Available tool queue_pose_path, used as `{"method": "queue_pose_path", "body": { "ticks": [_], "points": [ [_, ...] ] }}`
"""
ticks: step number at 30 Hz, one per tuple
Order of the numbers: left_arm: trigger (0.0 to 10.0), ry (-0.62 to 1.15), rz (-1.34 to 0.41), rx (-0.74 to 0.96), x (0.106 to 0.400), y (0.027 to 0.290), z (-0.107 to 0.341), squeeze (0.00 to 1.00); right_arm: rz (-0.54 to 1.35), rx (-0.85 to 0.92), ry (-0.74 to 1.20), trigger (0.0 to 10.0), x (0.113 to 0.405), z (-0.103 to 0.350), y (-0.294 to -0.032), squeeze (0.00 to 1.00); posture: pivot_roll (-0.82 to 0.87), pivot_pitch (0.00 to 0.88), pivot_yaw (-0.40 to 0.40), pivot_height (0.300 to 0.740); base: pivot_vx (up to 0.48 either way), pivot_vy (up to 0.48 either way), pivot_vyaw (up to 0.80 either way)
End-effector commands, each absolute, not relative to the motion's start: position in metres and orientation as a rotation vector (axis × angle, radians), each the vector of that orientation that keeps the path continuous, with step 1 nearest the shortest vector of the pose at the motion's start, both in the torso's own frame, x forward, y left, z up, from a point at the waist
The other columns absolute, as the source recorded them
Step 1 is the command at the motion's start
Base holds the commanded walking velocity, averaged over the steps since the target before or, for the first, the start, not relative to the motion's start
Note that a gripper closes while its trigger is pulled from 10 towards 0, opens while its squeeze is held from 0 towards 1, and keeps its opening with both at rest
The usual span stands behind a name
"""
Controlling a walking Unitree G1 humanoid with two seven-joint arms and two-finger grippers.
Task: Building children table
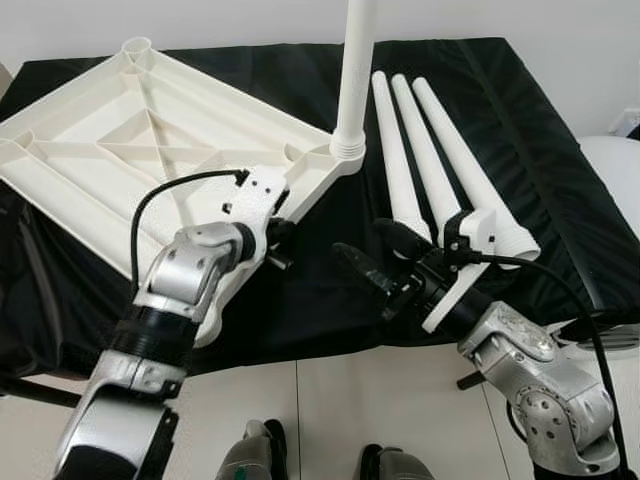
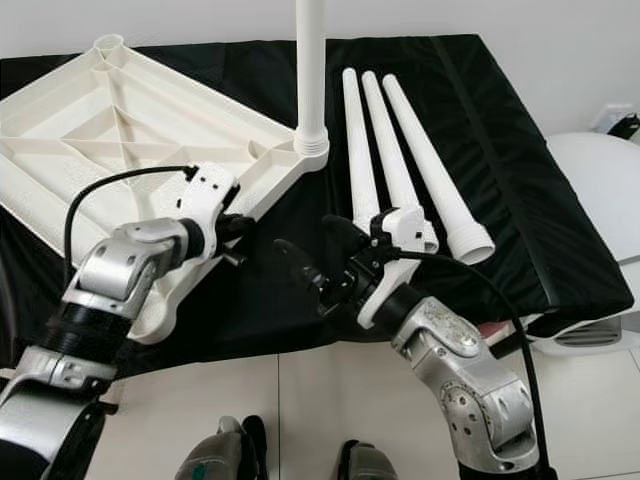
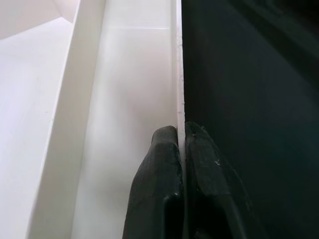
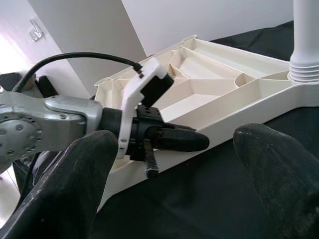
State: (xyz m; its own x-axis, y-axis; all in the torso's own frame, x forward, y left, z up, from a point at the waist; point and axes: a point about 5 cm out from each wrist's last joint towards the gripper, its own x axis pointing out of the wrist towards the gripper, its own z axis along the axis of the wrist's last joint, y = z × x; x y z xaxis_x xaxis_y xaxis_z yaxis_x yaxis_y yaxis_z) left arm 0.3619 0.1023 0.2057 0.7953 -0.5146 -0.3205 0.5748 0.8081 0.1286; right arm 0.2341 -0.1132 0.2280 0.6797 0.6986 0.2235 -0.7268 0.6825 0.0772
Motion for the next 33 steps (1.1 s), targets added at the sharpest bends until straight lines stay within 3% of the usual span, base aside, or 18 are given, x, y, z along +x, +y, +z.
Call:
{"method": "queue_pose_path", "body": {
  "ticks": [1,8,9,10,11,17,18,28,29,30,33],
  "points": [
    [0.0,0.199,-0.360,0.211,0.373,0.108,0.212,0.00,0.821,0.172,-0.180,10.0,0.230,0.229,-0.110,0.00,-0.06,0.215,0.048,0.740,0.000,0.000,0.00],
    [0.0,0.176,-0.297,0.149,0.391,0.090,0.222,0.00,0.813,0.183,-0.192,10.0,0.230,0.231,-0.108,0.00,-0.06,0.219,0.053,0.740,0.000,0.000,0.00],
    [4.6,0.185,-0.304,0.157,0.392,0.088,0.220,0.00,0.813,0.182,-0.193,10.0,0.230,0.231,-0.108,0.00,-0.07,0.221,0.055,0.740,0.000,0.000,0.00],
    [4.6,0.185,-0.304,0.157,0.392,0.088,0.220,0.00,0.813,0.182,-0.193,10.0,0.230,0.231,-0.108,0.00,-0.07,0.221,0.055,0.740,0.000,0.000,0.00],
    [10.0,0.193,-0.321,0.164,0.392,0.085,0.219,0.00,0.810,0.182,-0.194,10.0,0.230,0.231,-0.108,0.00,-0.07,0.220,0.059,0.740,0.000,0.000,0.00],
    [10.0,0.183,-0.415,0.163,0.389,0.074,0.221,0.00,0.798,0.177,-0.196,10.0,0.230,0.230,-0.110,0.00,-0.06,0.218,0.064,0.740,0.000,0.000,0.00],
    [10.0,0.182,-0.415,0.156,0.390,0.074,0.221,1.00,0.796,0.177,-0.198,10.0,0.231,0.230,-0.110,0.00,-0.06,0.217,0.064,0.740,0.000,0.000,0.00],
    [10.0,0.083,-0.510,0.108,0.385,0.070,0.239,1.00,0.800,0.179,-0.205,10.0,0.232,0.230,-0.109,0.00,-0.05,0.210,0.063,0.740,0.000,0.000,0.00],
    [10.0,0.035,-0.550,0.111,0.380,0.071,0.250,0.31,0.805,0.179,-0.209,10.0,0.232,0.230,-0.108,0.00,-0.04,0.206,0.062,0.740,0.000,0.000,0.00],
    [10.0,0.001,-0.585,0.109,0.375,0.073,0.258,0.00,0.809,0.182,-0.212,10.0,0.232,0.230,-0.108,0.00,-0.04,0.205,0.061,0.740,0.000,0.000,0.00],
    [10.0,-0.068,-0.658,0.109,0.364,0.075,0.272,0.00,0.812,0.185,-0.218,10.0,0.233,0.230,-0.108,0.00,-0.04,0.201,0.058,0.740,0.000,0.000,0.00]
  ]
}}
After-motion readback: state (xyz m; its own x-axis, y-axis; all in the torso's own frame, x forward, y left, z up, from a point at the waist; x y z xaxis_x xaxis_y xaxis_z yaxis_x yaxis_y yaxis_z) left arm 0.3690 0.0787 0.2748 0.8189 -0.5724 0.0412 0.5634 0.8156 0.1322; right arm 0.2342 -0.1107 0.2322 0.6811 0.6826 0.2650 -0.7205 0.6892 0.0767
